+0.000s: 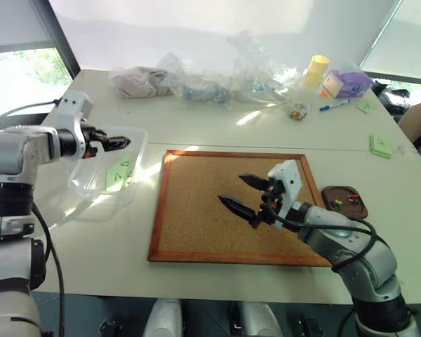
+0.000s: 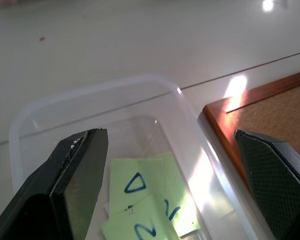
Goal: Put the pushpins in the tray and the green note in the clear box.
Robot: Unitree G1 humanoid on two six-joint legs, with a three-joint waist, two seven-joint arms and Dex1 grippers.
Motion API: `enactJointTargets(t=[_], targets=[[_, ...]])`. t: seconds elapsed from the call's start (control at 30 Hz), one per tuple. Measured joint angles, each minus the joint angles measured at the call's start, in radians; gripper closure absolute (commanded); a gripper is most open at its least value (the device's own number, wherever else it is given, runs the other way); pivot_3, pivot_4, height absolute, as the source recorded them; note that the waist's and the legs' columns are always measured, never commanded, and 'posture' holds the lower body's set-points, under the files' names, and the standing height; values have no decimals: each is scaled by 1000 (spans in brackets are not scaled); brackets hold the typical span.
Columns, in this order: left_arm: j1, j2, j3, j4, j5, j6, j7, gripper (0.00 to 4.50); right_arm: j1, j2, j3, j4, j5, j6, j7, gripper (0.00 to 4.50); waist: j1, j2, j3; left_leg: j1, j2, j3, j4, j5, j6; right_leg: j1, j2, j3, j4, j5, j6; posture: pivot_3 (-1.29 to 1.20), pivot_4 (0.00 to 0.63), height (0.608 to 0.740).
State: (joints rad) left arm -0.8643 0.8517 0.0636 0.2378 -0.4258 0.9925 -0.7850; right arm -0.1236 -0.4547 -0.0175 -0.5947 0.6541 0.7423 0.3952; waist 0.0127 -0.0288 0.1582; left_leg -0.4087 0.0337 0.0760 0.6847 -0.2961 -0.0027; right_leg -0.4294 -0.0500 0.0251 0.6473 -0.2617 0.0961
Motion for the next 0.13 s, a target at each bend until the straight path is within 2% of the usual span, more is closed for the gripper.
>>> enactJointTargets(t=[0.13], targets=[[-15, -79, 47, -191, -139, -2, -97, 33, 94, 14, -191, -35, 22, -35, -67, 0, 1, 0, 0, 0, 0, 0, 0, 0, 0, 1, -2, 0, 0, 0, 0, 0, 150, 737]])
